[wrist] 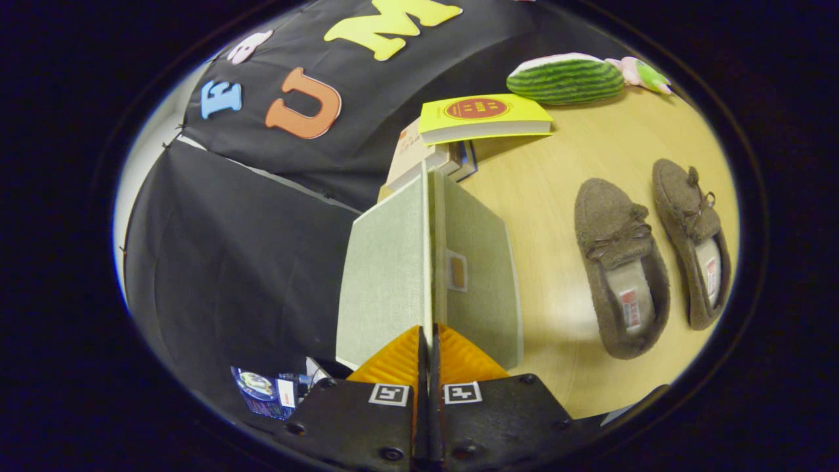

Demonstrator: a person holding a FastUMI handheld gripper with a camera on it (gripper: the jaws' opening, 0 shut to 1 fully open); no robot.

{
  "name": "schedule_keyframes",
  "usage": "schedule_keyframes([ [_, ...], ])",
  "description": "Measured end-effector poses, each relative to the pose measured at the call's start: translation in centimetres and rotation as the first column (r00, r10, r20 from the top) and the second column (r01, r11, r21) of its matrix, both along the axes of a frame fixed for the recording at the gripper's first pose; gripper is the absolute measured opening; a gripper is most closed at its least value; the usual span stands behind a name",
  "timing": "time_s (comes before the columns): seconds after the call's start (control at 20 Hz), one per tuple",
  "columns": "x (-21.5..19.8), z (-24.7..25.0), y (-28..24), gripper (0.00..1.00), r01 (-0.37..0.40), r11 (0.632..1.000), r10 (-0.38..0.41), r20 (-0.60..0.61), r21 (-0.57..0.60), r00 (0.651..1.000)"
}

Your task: Open the storage box then place both shoes into the box .Put the left shoe in first, then the right shoe, with the right side of both shoes facing outward in a uniform manner.

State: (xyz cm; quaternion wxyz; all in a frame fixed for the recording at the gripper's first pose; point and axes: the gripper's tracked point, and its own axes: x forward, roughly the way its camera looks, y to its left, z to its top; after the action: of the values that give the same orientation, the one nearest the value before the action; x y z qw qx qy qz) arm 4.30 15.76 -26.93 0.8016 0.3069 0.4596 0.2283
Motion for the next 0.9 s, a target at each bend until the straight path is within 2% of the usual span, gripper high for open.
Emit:
schedule_keyframes([
  [0.3,-0.1,7.0,2.9,0.06,-0.023,0.999,0.020,0.066,0.036,0.998],
  [0.5,-1.1,13.0,7.9,0.06,-0.104,0.992,0.093,0.155,0.067,0.984],
  [0.7,-2.2,15.4,13.8,0.06,-0.165,0.986,0.157,0.244,0.009,0.957],
  [0.8,-2.6,16.1,16.6,0.11,-0.190,0.981,0.189,0.295,-0.025,0.937],
  [0.85,-3.1,16.5,17.7,0.17,-0.211,0.977,0.211,0.323,-0.036,0.922],
  [0.9,-3.4,17.0,18.6,0.27,-0.231,0.972,0.233,0.354,-0.049,0.906],
])
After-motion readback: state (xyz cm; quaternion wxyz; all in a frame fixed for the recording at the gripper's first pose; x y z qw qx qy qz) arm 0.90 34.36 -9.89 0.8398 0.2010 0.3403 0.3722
